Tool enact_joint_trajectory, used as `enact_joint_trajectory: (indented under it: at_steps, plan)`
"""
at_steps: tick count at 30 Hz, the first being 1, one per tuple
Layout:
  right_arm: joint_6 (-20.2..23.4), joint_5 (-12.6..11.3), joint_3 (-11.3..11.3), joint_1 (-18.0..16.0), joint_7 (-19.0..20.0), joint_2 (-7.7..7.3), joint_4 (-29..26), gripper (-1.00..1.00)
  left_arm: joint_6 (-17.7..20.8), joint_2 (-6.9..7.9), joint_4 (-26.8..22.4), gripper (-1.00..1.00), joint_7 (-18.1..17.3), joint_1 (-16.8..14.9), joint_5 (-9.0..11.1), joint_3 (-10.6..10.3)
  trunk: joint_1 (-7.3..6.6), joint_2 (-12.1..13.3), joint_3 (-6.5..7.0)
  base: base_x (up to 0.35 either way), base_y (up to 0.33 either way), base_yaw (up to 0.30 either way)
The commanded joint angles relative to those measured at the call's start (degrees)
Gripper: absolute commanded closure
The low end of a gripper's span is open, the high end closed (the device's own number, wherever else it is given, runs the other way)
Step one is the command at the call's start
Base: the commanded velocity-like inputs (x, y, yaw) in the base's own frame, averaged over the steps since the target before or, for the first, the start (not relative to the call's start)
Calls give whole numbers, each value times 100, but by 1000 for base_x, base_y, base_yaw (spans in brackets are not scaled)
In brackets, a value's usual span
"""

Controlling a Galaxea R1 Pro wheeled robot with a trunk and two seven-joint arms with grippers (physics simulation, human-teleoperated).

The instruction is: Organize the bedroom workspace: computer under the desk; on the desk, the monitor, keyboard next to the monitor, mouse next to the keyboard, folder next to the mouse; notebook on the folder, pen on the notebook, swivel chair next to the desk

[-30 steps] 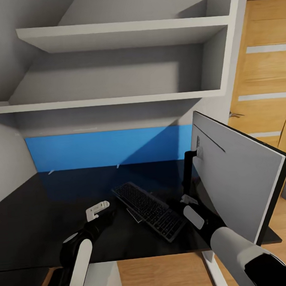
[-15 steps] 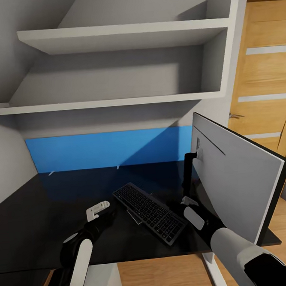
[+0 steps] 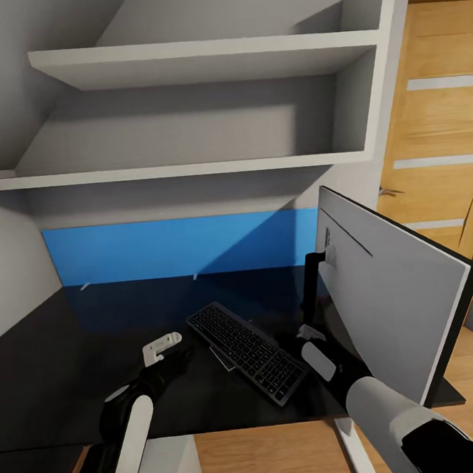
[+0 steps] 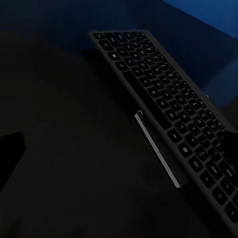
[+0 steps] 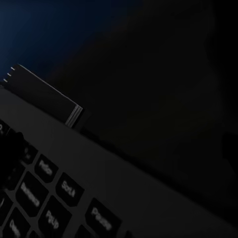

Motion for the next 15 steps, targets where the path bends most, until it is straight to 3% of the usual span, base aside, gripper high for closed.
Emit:
enact_joint_trajectory:
  at_steps: [1, 12, 15]
  plan:
    - [23, -96, 41, -1, -54, 4, -10, -100, 17, 0, -7, -100, 53, -5, 60, -3, 0, -3, -8, 0, 0, 0]
    - [23, -82, 48, -1, -57, 37, -20, -100, 0, -9, -7, -100, 91, -5, 45, -77, -220, 398, 172, 0, 0, 0]
    - [25, -80, 48, -1, -56, 37, -21, -100, 0, -9, -7, -100, 90, -5, 47, -86, -220, 398, 172, 0, 0, 0]
